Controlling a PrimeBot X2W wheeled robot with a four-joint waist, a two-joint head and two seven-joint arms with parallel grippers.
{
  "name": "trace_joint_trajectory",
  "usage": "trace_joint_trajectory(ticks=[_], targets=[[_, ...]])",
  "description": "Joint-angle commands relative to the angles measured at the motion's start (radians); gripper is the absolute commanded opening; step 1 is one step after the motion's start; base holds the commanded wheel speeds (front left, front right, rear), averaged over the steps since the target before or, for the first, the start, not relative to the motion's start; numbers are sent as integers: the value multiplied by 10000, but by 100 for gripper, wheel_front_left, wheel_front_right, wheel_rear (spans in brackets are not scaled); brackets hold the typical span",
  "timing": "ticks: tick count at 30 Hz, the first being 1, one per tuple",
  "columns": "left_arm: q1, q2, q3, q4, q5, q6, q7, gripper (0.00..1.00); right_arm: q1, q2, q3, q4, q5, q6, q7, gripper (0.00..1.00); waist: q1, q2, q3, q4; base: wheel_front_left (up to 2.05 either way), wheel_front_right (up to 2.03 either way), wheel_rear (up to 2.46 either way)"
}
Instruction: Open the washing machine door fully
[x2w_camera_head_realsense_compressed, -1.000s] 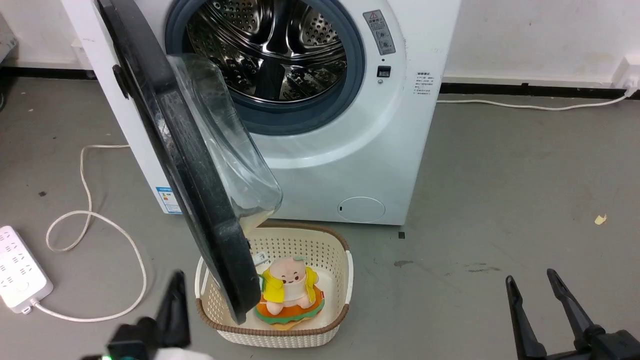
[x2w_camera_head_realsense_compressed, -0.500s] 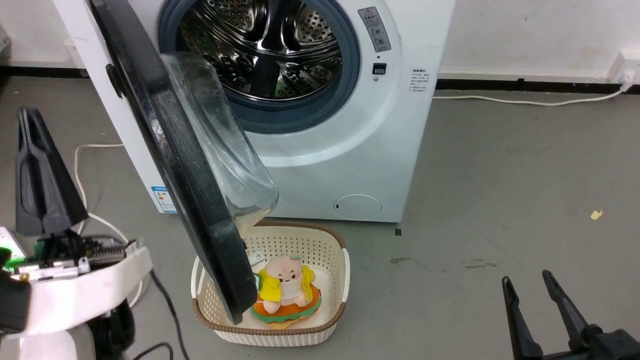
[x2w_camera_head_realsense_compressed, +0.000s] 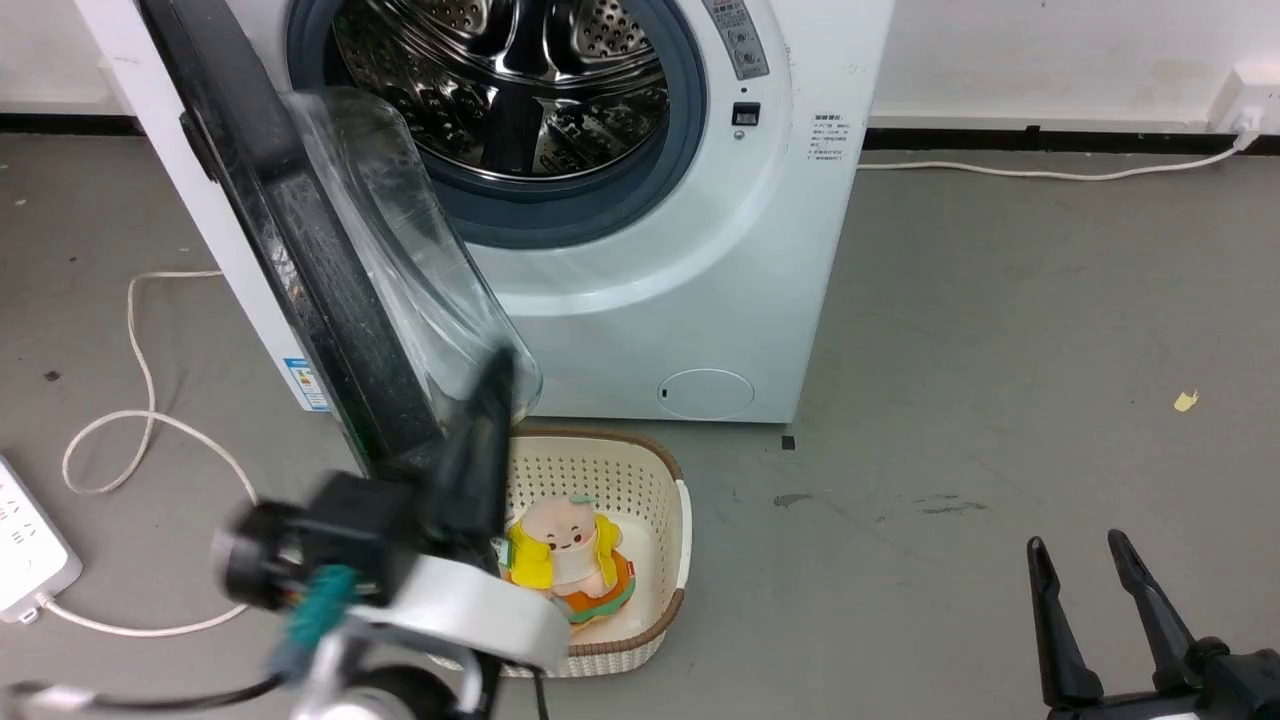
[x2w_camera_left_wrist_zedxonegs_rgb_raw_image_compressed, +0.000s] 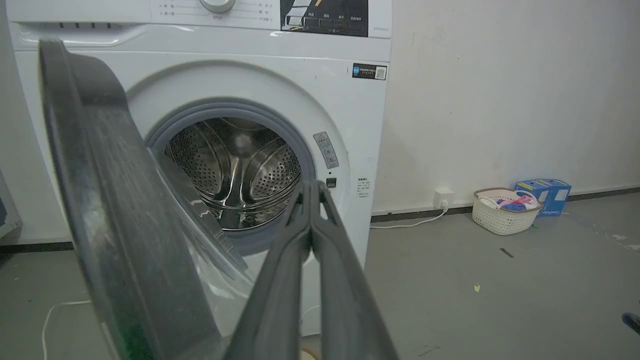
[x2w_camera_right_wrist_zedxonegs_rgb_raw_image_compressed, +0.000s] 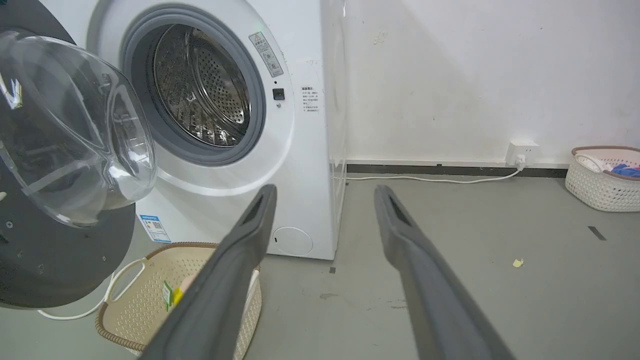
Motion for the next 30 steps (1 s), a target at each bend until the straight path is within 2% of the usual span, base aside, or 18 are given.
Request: trace_joint_trajectory(ticks=[1,7,19,25,30], targets=[[216,-49,-208,347,-110,25,193,0,-198,49,-9,46,64,8,-45,100,-1,-1,33,12,0,0,0],[532,-122,-604,1644,-302,214,313,0,-304,49,89,106,164,8,-45,100,-1,-1,142,-33,0,0,0],[494,-124,-126,3840,-719,612,-738,0,-382,49,90,306,288,8,-45,100,-1,-1,231,-7,0,0,0],[467,-53,-12,4323,-871,578,-1030,0,-254,49,87,404,325,8,-45,100,-1,-1,-24,460,0,0,0],[839,-48,60,4445,-1123,601,-1152,0,-50,49,194,490,342,8,-45,100,-1,-1,-376,1207,0,0,0]])
